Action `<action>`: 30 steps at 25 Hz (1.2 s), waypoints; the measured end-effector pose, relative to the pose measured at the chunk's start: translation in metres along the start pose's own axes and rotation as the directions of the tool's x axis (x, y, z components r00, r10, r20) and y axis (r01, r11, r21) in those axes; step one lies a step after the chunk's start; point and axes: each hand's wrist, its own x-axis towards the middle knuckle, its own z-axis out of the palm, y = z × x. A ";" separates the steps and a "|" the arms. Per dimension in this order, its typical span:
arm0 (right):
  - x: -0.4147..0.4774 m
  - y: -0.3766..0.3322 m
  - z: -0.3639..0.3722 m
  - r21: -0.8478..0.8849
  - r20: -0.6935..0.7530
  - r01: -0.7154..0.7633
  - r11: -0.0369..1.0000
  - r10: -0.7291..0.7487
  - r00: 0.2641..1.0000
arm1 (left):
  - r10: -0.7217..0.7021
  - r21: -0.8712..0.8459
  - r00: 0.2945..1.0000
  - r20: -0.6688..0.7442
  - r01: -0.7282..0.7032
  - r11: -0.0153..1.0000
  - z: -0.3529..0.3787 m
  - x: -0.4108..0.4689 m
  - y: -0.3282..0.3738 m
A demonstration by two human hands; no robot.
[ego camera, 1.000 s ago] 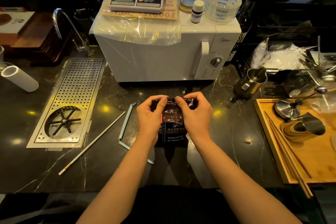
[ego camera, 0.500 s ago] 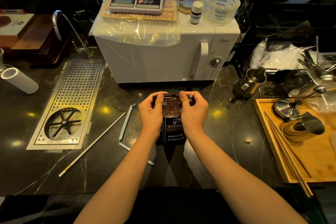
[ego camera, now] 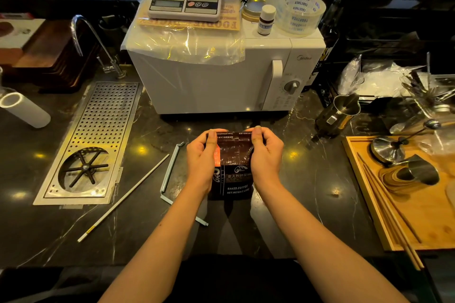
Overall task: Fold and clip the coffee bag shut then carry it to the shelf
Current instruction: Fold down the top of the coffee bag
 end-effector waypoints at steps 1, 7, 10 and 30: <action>0.000 0.000 -0.002 0.004 0.009 -0.007 1.000 0.007 1.000 | -0.018 -0.016 1.000 0.023 0.018 1.000 -0.002 -0.001 0.001; -0.014 -0.002 -0.024 -0.118 0.120 0.095 0.988 -0.081 0.989 | 0.102 0.298 0.987 0.124 -0.135 0.945 -0.024 -0.014 0.016; -0.014 -0.009 -0.034 -0.134 0.227 0.178 0.975 -0.144 0.963 | 0.258 0.538 0.918 0.301 -0.387 0.749 -0.031 -0.010 0.029; 0.025 -0.034 -0.028 -0.454 0.639 0.726 0.517 -0.379 0.669 | 0.224 0.655 0.794 0.565 -0.597 0.464 -0.031 0.024 0.056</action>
